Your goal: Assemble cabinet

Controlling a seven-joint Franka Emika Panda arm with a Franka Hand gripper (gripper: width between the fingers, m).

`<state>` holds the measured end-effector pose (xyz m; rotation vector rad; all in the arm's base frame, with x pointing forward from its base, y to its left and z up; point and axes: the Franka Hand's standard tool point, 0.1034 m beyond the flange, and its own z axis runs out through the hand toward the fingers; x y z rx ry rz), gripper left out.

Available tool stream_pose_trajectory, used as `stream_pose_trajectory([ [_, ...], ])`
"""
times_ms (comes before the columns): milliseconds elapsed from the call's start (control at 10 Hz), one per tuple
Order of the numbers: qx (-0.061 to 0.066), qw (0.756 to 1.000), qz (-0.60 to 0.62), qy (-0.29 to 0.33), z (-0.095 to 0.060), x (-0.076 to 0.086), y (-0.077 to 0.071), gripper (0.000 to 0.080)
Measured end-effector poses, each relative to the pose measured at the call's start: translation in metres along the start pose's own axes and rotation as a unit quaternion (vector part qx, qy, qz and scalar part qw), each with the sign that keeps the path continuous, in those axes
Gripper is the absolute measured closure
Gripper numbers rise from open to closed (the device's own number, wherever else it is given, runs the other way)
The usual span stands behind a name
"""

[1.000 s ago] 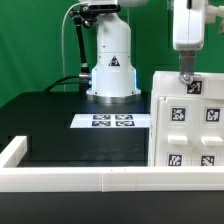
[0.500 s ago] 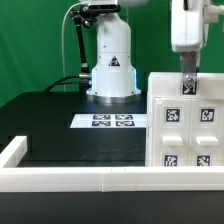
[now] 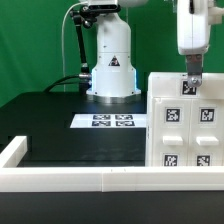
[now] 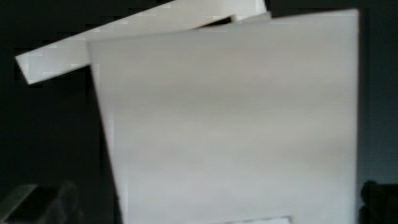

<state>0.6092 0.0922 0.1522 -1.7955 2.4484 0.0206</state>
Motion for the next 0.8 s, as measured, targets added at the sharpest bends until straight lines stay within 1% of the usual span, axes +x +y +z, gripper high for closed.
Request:
stream_pose_trajectory([
  [800,-0.001,1.0,-0.012,0.0,0.0009,-0.0019,0.0013,0.0003],
])
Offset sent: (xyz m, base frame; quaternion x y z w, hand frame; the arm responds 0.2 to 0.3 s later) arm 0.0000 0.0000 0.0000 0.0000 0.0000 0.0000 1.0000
